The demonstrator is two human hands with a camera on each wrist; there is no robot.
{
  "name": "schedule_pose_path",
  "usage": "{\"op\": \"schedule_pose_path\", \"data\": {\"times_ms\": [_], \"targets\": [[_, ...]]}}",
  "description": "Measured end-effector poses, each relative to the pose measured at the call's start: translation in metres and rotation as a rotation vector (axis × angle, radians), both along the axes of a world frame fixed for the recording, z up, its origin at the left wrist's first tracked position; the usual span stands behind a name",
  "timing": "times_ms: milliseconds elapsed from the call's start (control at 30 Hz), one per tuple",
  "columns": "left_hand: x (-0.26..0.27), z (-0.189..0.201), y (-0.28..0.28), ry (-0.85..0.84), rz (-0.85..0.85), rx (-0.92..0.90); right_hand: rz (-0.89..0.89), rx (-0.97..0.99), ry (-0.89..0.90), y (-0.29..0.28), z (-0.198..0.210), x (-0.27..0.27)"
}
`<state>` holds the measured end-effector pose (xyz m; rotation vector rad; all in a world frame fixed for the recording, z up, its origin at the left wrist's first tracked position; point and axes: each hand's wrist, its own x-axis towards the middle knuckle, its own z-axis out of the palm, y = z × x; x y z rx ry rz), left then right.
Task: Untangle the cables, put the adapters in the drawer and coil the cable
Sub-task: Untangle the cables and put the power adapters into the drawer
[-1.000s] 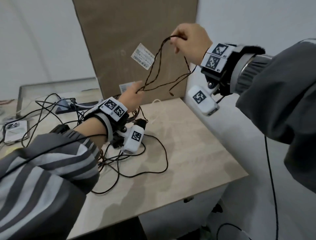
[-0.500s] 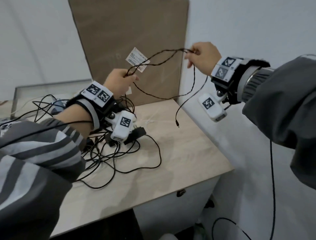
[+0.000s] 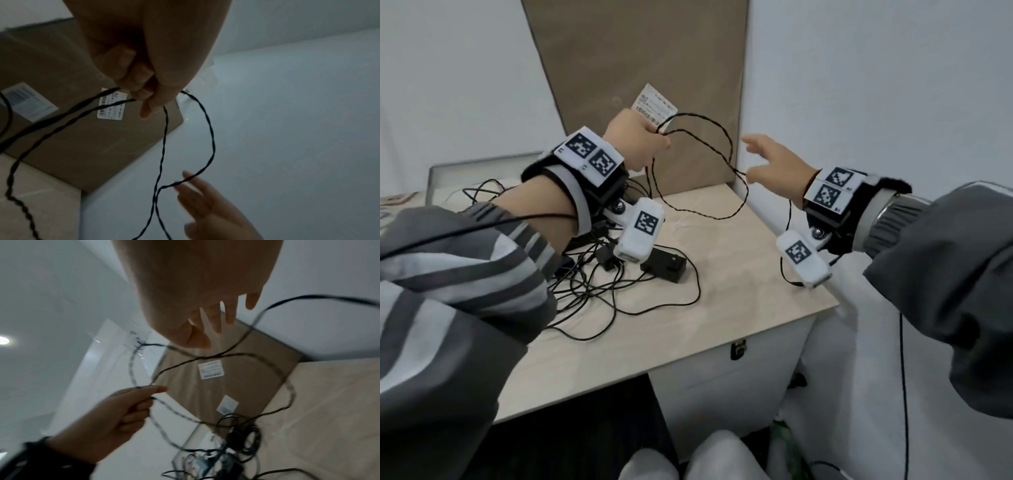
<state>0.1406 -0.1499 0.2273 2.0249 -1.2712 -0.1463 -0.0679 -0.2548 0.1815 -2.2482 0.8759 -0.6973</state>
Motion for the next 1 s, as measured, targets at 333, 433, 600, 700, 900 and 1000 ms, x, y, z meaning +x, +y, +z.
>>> {"op": "schedule_pose_path", "data": {"times_ms": [333, 433, 600, 700, 900, 1000], "targets": [[-0.039, -0.013, 0.005, 0.15, -0.336, 0.05, 0.296, 0.163, -0.132, 0.032, -0.004, 0.045], [-0.043, -0.023, 0.009, 0.257, -0.383, 0.005, 0.449, 0.228, -0.225, 0.034, -0.022, 0.058], [-0.042, -0.029, 0.009, 0.422, -0.417, -0.078, 0.266, 0.126, -0.098, 0.033, -0.032, 0.08], [-0.03, -0.033, 0.013, 0.437, -0.375, -0.13, 0.182, 0.144, -0.101, 0.024, -0.035, 0.087], [0.025, -0.065, 0.021, 0.354, -0.18, -0.002, 0.098, 0.068, -0.23, 0.001, -0.024, 0.077], [0.041, -0.106, 0.013, -0.045, -0.15, 0.384, 0.137, 0.079, -0.292, -0.001, -0.01, 0.072]]}}
